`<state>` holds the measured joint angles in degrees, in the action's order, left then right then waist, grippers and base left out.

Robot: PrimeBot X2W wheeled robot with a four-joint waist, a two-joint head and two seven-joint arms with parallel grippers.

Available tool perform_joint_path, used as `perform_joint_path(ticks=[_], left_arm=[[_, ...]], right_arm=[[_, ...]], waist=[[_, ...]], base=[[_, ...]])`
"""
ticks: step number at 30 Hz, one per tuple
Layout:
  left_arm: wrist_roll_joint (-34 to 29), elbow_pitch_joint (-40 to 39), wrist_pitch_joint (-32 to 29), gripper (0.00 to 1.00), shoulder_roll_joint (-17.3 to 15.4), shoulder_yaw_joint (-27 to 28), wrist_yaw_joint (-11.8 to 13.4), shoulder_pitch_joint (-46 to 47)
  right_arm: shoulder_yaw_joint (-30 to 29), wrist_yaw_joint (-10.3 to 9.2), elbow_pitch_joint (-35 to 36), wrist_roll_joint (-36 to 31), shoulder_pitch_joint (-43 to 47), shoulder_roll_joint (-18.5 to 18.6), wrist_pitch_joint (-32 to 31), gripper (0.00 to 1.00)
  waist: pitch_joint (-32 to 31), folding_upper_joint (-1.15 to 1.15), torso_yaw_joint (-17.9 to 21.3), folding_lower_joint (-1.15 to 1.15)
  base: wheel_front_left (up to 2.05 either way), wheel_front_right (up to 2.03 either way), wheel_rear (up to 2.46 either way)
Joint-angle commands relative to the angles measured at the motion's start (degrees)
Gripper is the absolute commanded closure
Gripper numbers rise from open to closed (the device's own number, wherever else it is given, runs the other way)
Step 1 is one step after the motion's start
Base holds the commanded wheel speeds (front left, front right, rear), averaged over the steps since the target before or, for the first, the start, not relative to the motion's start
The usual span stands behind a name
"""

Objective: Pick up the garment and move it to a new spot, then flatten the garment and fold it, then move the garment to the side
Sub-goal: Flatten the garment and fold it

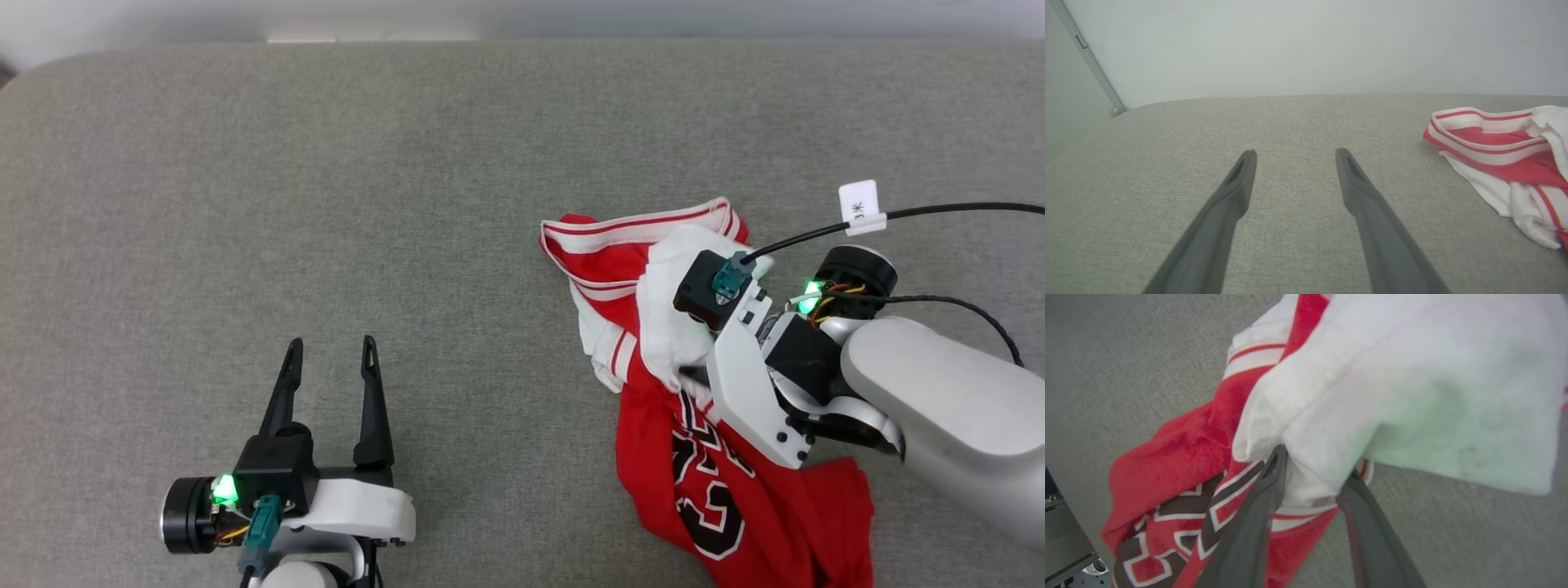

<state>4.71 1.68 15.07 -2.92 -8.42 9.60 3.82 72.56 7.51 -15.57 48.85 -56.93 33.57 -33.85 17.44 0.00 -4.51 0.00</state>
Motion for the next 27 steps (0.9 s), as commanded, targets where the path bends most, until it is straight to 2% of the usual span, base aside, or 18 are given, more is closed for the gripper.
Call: perform_joint_path(ticks=[1, 5, 8, 13, 17, 20, 26, 27], left_arm=[[-0.5, 0.2, 0.2, 0.00, 0.0, 0.6, 0.0, -0.6], [-0.7, 0.6, 0.2, 0.00, 0.1, 1.2, -0.4, -1.2], [-0.6, 0.5, 0.2, 0.00, 0.0, 1.4, -0.2, -1.7], [-0.2, 0.2, 0.2, 0.00, 0.1, 1.9, -0.2, -2.7], [-0.1, 0.0, 0.2, 0.00, 0.1, 1.9, 0.0, -3.7], [-0.1, 0.1, 0.2, 0.00, 0.1, 1.9, -0.1, -4.0], [-0.7, 0.7, 0.2, 0.00, 0.0, 2.1, -0.9, -3.9], [-0.9, 1.0, 0.2, 0.00, 0.1, 2.1, -1.0, -3.8]], right_arm=[[0.2, -0.04, -0.1, 0.2, -0.5, 0.1, 1.6, 1.00], [-0.2, -0.04, 1.2, 1.8, -1.7, 2.1, 7.5, 1.00], [-2.3, -0.04, 2.4, 4.1, -0.7, 5.2, 12.2, 1.00], [-7.6, -0.04, 2.9, 10.5, 6.0, 11.9, 17.6, 1.00], [-10.2, -0.04, -0.2, 12.9, 12.8, 15.9, 20.1, 1.00], [-11.1, -0.03, -4.2, 14.3, 17.8, 16.2, 21.1, 1.00], [-11.5, -0.05, -11.6, 13.4, 23.4, 12.7, 23.0, 1.00], [-12.2, -0.05, -12.0, 13.5, 23.8, 12.1, 24.2, 0.84]], waist=[[-0.7, 0.00, 0.7, 0.00], [-2.8, 0.00, 2.1, 0.00], [-4.4, 0.00, 2.8, 0.00], [-5.6, 0.00, 3.4, 0.00], [-5.7, 0.00, 3.7, 0.00], [-5.6, 0.00, 4.0, 0.00], [-6.1, 0.00, 4.4, 0.00], [-6.5, 0.00, 4.5, 0.00]], base=[[0.00, 0.00, 0.00], [0.00, 0.00, 0.00], [0.00, 0.00, 0.00], [0.00, 0.00, 0.00], [0.00, 0.00, 0.00], [0.00, 0.00, 0.00], [0.00, 0.00, 0.00], [0.00, 0.00, 0.00]])
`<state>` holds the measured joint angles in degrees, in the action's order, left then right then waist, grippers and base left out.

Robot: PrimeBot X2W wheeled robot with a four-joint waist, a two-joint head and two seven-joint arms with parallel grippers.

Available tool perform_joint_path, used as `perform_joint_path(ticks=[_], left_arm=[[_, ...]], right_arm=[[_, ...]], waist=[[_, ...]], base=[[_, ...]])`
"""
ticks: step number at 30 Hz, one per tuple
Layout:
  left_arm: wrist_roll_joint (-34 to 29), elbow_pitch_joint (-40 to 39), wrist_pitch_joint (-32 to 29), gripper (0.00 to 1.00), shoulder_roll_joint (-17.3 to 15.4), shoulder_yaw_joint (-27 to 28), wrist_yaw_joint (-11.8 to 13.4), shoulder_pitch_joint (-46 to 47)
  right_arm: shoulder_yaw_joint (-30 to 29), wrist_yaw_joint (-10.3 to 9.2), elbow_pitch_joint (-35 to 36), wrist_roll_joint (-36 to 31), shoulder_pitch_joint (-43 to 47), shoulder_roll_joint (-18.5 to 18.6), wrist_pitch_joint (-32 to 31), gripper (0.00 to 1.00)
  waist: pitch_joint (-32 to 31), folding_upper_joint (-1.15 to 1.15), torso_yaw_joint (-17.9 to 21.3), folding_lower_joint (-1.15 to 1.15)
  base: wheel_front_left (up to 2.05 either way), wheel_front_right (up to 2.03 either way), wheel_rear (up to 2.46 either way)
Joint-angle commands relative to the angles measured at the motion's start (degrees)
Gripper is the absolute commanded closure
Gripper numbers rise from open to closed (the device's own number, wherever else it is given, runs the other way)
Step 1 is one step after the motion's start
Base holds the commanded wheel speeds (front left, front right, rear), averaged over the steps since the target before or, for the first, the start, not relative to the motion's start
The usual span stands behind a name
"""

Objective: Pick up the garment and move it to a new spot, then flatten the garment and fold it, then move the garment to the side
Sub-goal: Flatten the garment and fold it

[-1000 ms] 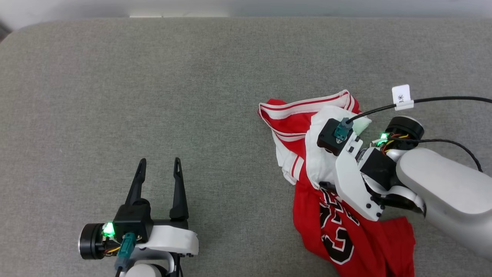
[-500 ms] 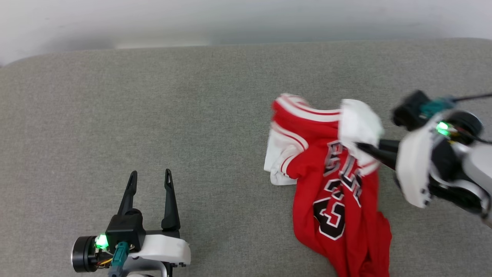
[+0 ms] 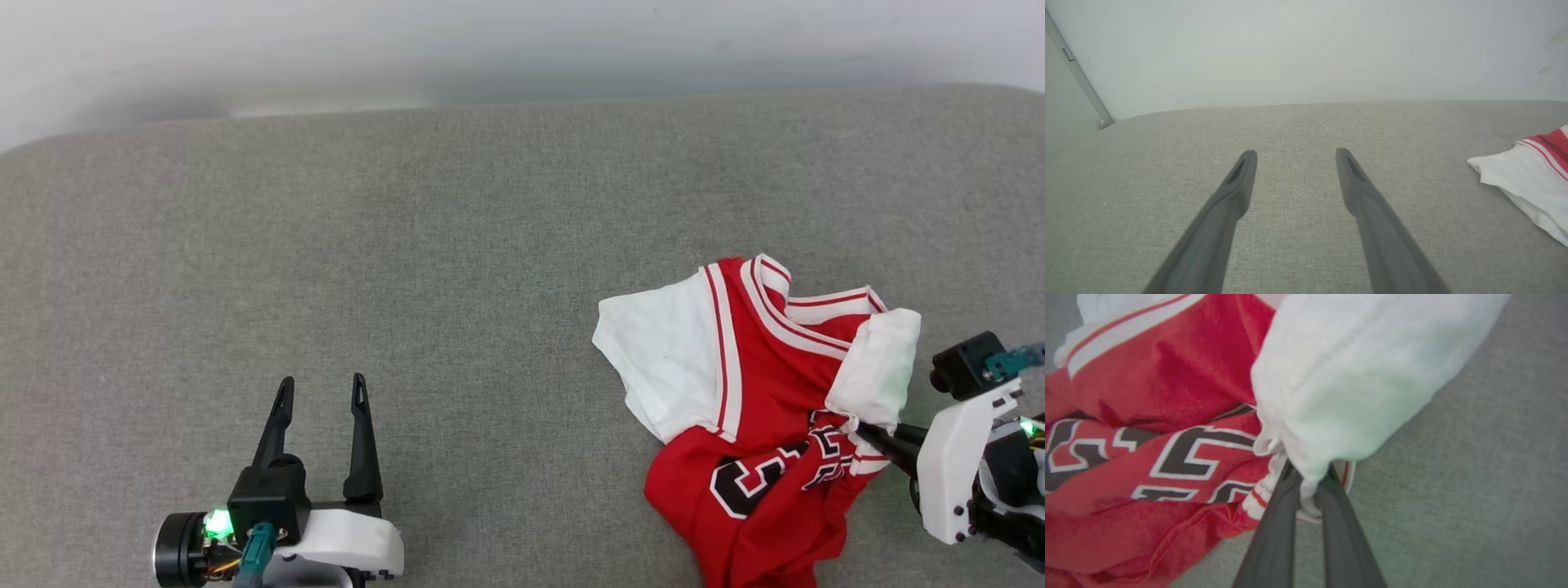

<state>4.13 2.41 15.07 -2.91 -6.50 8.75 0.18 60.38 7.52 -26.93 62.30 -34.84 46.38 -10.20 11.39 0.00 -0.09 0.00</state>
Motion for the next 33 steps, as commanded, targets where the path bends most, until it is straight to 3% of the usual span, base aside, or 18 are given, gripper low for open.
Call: perform_joint_path(ticks=[1, 2, 8, 14, 19, 20, 21, 23, 27, 33], left_arm=[[-0.6, 0.4, 0.2, 0.00, 0.0, 0.4, -0.4, -0.1], [-0.9, 0.4, 0.2, 0.00, -0.2, 0.7, -0.6, 0.0], [-2.0, 1.1, 0.2, 0.00, -2.4, 2.1, -2.1, 1.7], [-3.0, 5.6, 0.1, 0.00, -6.5, 1.9, -5.4, 6.6], [-3.1, 8.1, -3.8, 0.00, -9.7, 0.1, -10.0, 14.3], [-2.1, 9.6, -8.3, 0.00, -11.4, -1.2, -13.2, 20.1], [-1.9, 9.7, -10.1, 0.00, -11.7, -2.3, -14.0, 22.0], [-0.8, 9.6, -13.5, 0.00, -12.2, -4.2, -15.1, 25.8], [2.1, 9.8, -19.4, 0.00, -13.2, -8.5, -16.0, 31.6], [16.3, 9.0, -34.5, 0.00, -18.6, -26.7, -16.1, 45.2]], right_arm=[[-1.0, -0.06, -1.0, -0.1, 1.7, -1.2, 2.1, 0.16], [-1.7, -0.06, -1.1, -0.7, 1.7, -1.3, 3.5, 0.00], [-9.5, -0.05, -1.1, -8.0, 3.0, -1.5, 16.9, 0.00], [-23.0, -0.05, 0.4, -18.1, 6.3, -5.2, 24.5, 0.00], [-40.8, -0.04, 8.5, -31.8, 13.2, -14.2, 25.3, 0.00], [-50.6, -0.05, 16.2, -39.6, 20.2, -21.6, 25.4, 0.00], [-53.0, -0.05, 18.6, -41.6, 22.0, -23.9, 25.4, 0.00], [-56.0, -0.05, 22.8, -45.2, 25.1, -27.6, 25.4, 0.00], [-57.9, -0.05, 27.1, -49.2, 28.8, -31.3, 25.4, 0.00], [-58.4, -0.05, 31.9, -51.5, 30.2, -35.1, 25.4, 0.00]], waist=[[-0.9, 0.00, 0.1, 0.00], [-1.4, 0.00, 0.2, 0.00], [-4.4, 0.00, 1.0, 0.00], [-5.7, 0.00, 2.3, 0.00], [-5.4, 0.00, 3.5, 0.00], [-4.4, 0.00, 3.9, 0.00], [-4.1, 0.00, 4.0, 0.00], [-3.3, 0.00, 4.3, 0.00], [-2.2, 0.00, 4.8, 0.00], [0.8, 0.00, 6.4, 0.00]], base=[[0.00, 0.00, 0.00], [0.00, 0.00, 0.00], [0.00, 0.00, 0.00], [0.00, 0.00, 0.00], [0.00, 0.00, 0.00], [0.00, 0.00, 0.00], [0.00, 0.00, 0.00], [0.00, 0.00, 0.00], [0.00, 0.00, 0.00], [0.00, 0.00, 0.00]])
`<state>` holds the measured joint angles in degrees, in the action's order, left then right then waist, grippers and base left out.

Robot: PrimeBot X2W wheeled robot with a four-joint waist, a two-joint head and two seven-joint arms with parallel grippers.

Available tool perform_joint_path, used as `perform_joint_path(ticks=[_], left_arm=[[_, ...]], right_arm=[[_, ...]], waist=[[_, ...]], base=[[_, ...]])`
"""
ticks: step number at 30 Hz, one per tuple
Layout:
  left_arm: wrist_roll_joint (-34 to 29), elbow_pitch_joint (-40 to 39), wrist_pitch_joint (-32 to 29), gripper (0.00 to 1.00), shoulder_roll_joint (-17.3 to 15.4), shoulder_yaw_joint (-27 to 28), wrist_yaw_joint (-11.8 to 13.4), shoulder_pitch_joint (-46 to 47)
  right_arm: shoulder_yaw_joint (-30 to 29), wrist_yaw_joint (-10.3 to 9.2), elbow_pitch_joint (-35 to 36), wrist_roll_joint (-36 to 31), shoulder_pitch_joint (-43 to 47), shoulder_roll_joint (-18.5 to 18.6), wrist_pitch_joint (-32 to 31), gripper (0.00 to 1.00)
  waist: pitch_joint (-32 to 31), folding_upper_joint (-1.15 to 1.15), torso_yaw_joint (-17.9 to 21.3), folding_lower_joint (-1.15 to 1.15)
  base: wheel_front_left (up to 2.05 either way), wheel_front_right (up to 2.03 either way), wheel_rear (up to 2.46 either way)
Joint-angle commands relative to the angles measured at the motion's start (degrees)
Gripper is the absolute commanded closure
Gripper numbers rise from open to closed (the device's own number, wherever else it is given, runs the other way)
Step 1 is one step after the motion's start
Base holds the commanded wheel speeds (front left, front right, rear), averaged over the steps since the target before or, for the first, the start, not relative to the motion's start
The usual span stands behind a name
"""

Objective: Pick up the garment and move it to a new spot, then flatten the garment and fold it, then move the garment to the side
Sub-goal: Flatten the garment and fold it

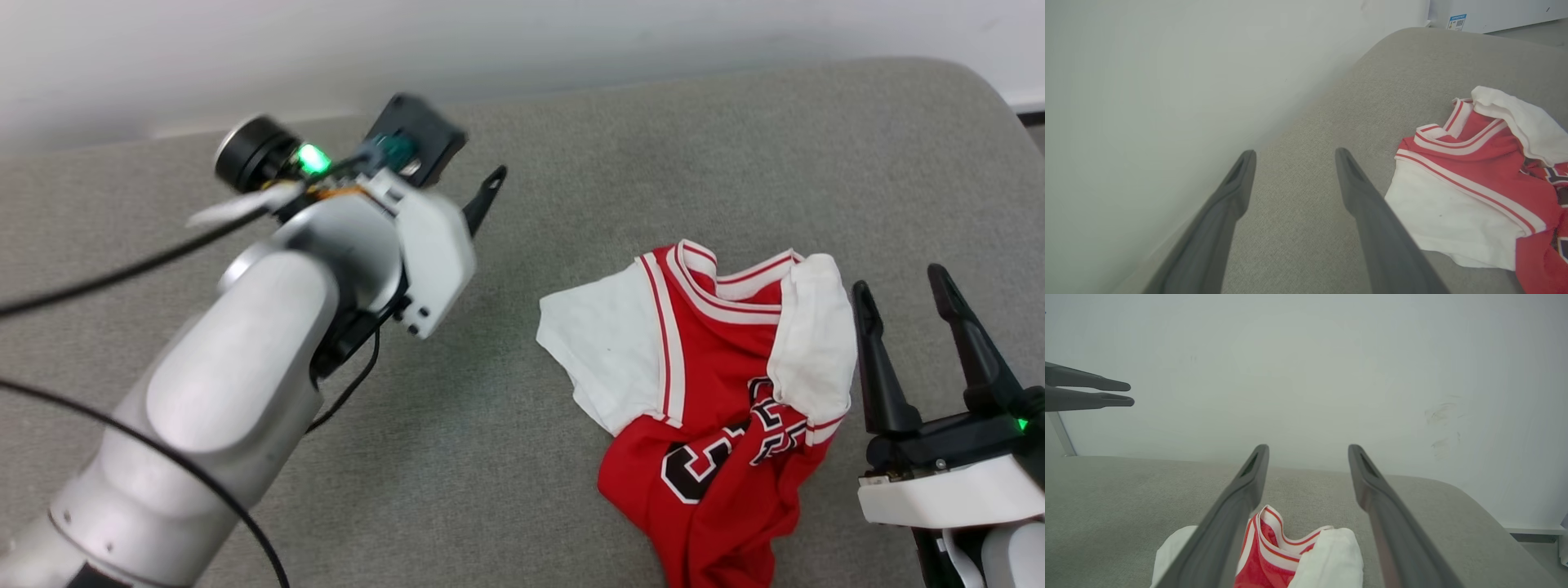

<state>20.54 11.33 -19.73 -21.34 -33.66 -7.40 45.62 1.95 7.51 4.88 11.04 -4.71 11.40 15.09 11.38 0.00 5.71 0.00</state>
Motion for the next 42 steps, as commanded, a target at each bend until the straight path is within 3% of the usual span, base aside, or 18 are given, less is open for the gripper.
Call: perform_joint_path(ticks=[1, 9, 14, 20, 26, 30, 31, 32, 33, 38, 40, 41, 42], left_arm=[[2.4, -0.1, -2.2, 0.00, -0.8, -2.7, 0.1, 2.1], [20.9, -0.8, -19.9, 0.00, -4.7, -25.5, 0.0, 20.4], [29.4, 1.4, -27.9, 0.00, -5.7, -36.5, 0.1, 27.9], [32.3, 3.8, -32.5, 0.00, -5.4, -39.6, 0.0, 30.0], [27.3, 1.6, -39.2, 0.00, -5.8, -39.9, 0.0, 24.3], [25.3, 0.1, -40.0, 0.00, -5.7, -40.6, 0.0, 21.2], [24.7, -0.1, -39.8, 0.53, -5.9, -40.6, 0.0, 21.0], [24.1, -0.1, -39.0, 0.86, -5.9, -40.6, 0.0, 21.2], [23.9, 0.0, -38.8, 1.00, -5.7, -40.6, 0.0, 21.2], [24.1, -2.2, -32.4, 1.00, -6.0, -39.7, 0.0, 24.1], [25.4, -3.2, -30.9, 1.00, -8.4, -39.7, 0.0, 23.5], [27.9, -3.0, -28.2, 1.00, -13.0, -39.7, 0.0, 23.1], [28.7, -2.7, -27.3, 1.00, -14.6, -39.7, 0.0, 22.8]], right_arm=[[0.2, -0.04, 0.5, -0.4, -0.2, -0.4, 0.1, 0.00], [0.4, -0.04, 4.4, -1.1, -3.8, -2.2, 0.1, 0.00], [1.7, -0.04, 5.1, -1.7, -6.0, -3.0, 0.1, 0.00], [3.4, -0.04, 5.3, -2.2, -8.7, -4.3, 0.1, 0.00], [4.3, -0.04, 5.1, -2.8, -10.4, -5.1, 0.1, 0.00], [4.1, -0.04, 4.8, -3.0, -10.8, -5.2, 0.1, 0.00], [4.1, -0.04, 4.7, -3.0, -10.9, -5.2, 0.1, 0.00], [4.0, -0.04, 4.6, -3.1, -11.1, -5.2, 0.1, 0.00], [3.8, -0.04, 4.4, -3.3, -11.1, -5.2, 0.1, 0.00], [3.3, -0.04, 3.6, -4.2, -9.1, -4.2, 0.1, 0.00], [2.8, -0.04, 3.4, -4.6, -8.2, -4.0, 0.1, 0.00], [2.3, -0.04, 3.3, -4.7, -6.6, -3.8, 0.1, 0.00], [2.1, -0.04, 3.2, -4.7, -6.2, -3.7, 0.1, 0.00]], waist=[[1.4, 0.00, 0.9, 0.00], [6.7, 0.00, 3.8, 0.00], [10.4, 0.00, 5.8, 0.00], [14.8, 0.00, 8.3, 0.00], [17.3, 0.00, 9.5, 0.00], [17.9, 0.00, 9.5, 0.00], [17.9, 0.00, 9.4, 0.00], [17.8, 0.00, 9.3, 0.00], [17.6, 0.00, 9.0, 0.00], [13.0, 0.00, 5.6, 0.00], [11.4, 0.00, 4.4, 0.00], [9.4, 0.00, 2.8, 0.00], [8.9, 0.00, 2.3, 0.00]], base=[[0.00, 0.00, 0.00], [0.00, 0.00, 0.00], [0.00, 0.00, 0.00], [0.00, 0.00, 0.00], [0.00, 0.00, 0.00], [0.00, 0.00, 0.00], [0.00, 0.00, 0.00], [0.00, 0.00, 0.00], [0.00, 0.00, 0.00], [0.00, 0.00, 0.00], [0.00, 0.00, 0.00], [0.00, 0.00, 0.00], [0.00, 0.00, 0.00]])
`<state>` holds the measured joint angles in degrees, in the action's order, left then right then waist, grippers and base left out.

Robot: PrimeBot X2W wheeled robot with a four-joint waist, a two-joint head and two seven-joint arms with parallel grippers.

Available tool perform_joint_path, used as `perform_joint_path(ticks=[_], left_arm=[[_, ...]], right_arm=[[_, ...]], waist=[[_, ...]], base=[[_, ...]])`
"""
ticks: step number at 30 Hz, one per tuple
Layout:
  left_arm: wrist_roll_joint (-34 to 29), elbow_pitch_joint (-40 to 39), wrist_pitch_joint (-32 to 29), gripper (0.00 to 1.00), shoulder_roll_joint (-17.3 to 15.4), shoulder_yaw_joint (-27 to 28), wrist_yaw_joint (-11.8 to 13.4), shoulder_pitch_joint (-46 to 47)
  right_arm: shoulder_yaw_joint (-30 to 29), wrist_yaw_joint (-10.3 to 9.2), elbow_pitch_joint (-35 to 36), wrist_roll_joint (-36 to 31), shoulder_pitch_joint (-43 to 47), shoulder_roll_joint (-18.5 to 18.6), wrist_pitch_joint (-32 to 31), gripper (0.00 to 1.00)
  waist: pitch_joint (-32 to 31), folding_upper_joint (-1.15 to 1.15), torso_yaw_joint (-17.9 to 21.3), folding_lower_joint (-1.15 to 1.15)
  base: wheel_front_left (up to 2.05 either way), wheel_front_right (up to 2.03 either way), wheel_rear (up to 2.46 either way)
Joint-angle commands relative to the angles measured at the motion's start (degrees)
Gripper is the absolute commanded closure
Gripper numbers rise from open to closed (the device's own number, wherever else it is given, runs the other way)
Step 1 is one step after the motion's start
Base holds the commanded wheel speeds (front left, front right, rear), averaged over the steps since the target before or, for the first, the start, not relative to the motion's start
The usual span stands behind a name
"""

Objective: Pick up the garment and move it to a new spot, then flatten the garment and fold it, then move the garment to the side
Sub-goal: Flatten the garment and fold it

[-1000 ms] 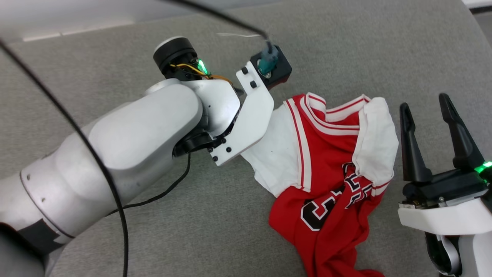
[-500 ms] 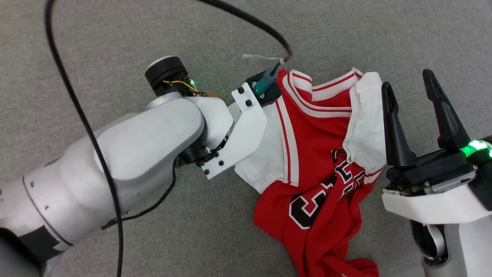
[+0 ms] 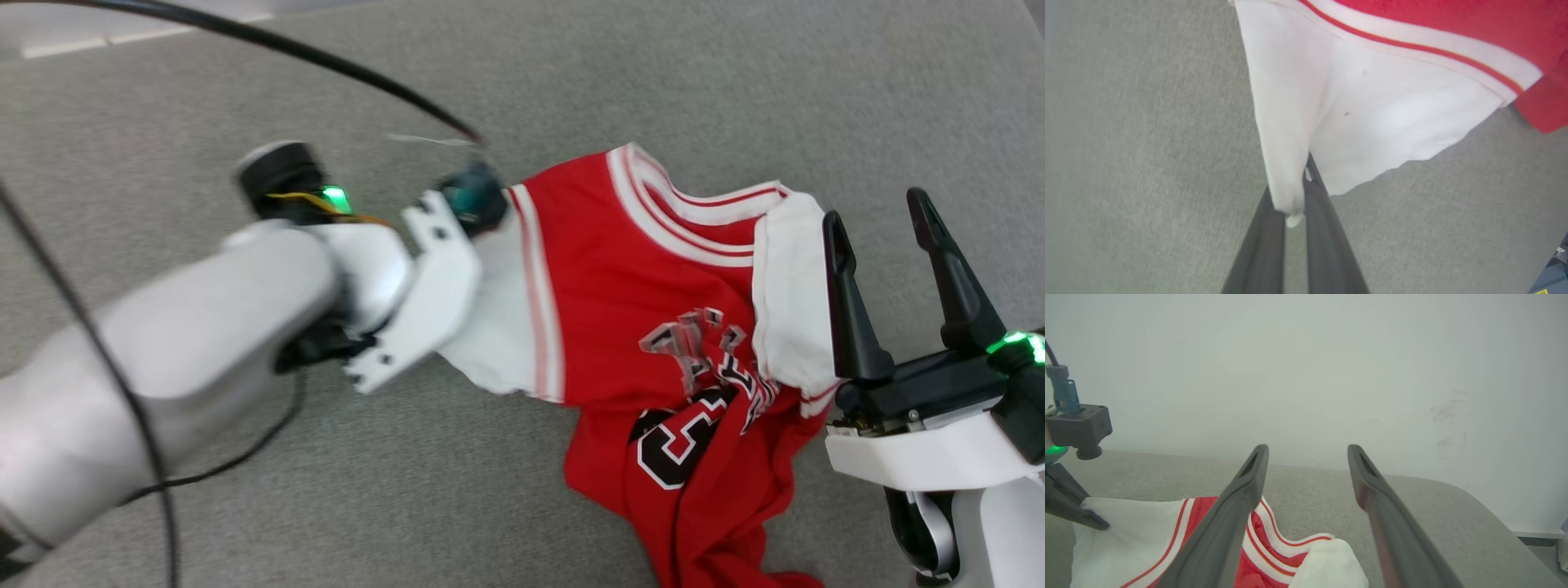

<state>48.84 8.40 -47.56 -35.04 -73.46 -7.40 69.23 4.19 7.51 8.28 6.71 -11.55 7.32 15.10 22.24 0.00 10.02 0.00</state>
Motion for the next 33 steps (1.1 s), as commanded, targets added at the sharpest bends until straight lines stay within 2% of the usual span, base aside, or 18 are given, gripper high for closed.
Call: perform_joint_path(ticks=[1, 6, 10, 13, 16, 17, 18, 21, 25, 27, 31, 33], left_arm=[[1.5, 0.7, 1.4, 1.00, -2.6, 0.1, 0.0, -1.3], [4.9, 4.4, 4.2, 1.00, -10.4, 0.1, 0.0, -4.2], [6.6, 8.0, 5.9, 1.00, -14.4, 0.1, 0.0, -7.3], [8.2, 11.9, 7.6, 1.00, -15.4, 0.2, 0.1, -10.0], [9.3, 15.3, 10.1, 1.00, -14.3, 0.5, 0.8, -12.2], [9.3, 16.1, 11.5, 0.53, -13.6, 0.7, 1.0, -12.9], [9.2, 16.8, 13.3, 0.00, -13.0, 1.0, 1.4, -13.2], [7.3, 17.9, 19.9, 0.00, -11.4, 2.1, 2.2, -13.6], [3.1, 17.3, 32.5, 0.00, -10.1, 4.3, 6.3, -13.8], [2.2, 16.1, 39.2, 0.00, -9.8, 6.3, 9.3, -15.1], [0.5, 12.3, 51.2, 0.00, -10.3, 9.8, 17.9, -18.6], [0.9, 9.6, 56.0, 0.00, -10.5, 11.7, 21.9, -21.5]], right_arm=[[-0.2, -0.04, -0.2, -0.3, 1.1, 0.5, 0.1, 0.00], [-0.4, -0.04, -0.5, -0.3, 2.5, 0.9, 0.1, 0.00], [-0.3, -0.04, -0.8, -0.4, 3.1, 1.5, 0.1, 0.00], [-0.1, -0.04, -1.3, -0.5, 3.5, 1.7, 0.1, 0.00], [0.0, -0.04, -2.0, -0.5, 3.8, 2.0, 0.1, 0.00], [0.0, -0.04, -2.2, -0.5, 3.8, 2.1, 0.1, 0.00], [0.1, -0.04, -2.4, -0.6, 3.8, 2.2, 0.1, 0.00], [0.5, -0.04, -2.6, -1.1, 3.7, 2.8, 0.1, 0.00], [0.5, -0.04, -2.4, -1.4, 2.1, 4.5, 0.1, 0.00], [1.2, -0.04, -2.1, -1.9, 0.6, 6.0, 0.1, 0.00], [5.1, -0.04, -3.8, -2.7, -3.0, 10.9, -0.3, 0.00], [8.3, -0.04, -4.6, -2.3, -5.6, 13.7, -2.5, 0.00]], waist=[[-2.5, 0.00, -2.4, 0.00], [-4.0, 0.00, -3.9, 0.00], [-4.4, 0.00, -4.3, 0.00], [-4.4, 0.00, -4.5, 0.00], [-4.8, 0.00, -4.7, 0.00], [-5.1, 0.00, -4.9, 0.00], [-5.5, 0.00, -5.1, 0.00], [-7.3, 0.00, -5.8, 0.00], [-10.0, 0.00, -7.0, 0.00], [-11.2, 0.00, -7.5, 0.00], [-13.1, 0.00, -8.4, 0.00], [-13.8, 0.00, -8.9, 0.00]], base=[[0.00, 0.00, 0.00], [0.00, 0.00, 0.00], [0.00, 0.00, 0.00], [0.00, 0.00, 0.00], [0.00, 0.00, 0.00], [0.00, 0.00, 0.00], [0.00, 0.00, 0.00], [0.00, 0.00, 0.00], [0.00, 0.00, 0.00], [0.00, 0.00, 0.00], [0.00, 0.00, 0.00], [0.00, 0.00, 0.00]])
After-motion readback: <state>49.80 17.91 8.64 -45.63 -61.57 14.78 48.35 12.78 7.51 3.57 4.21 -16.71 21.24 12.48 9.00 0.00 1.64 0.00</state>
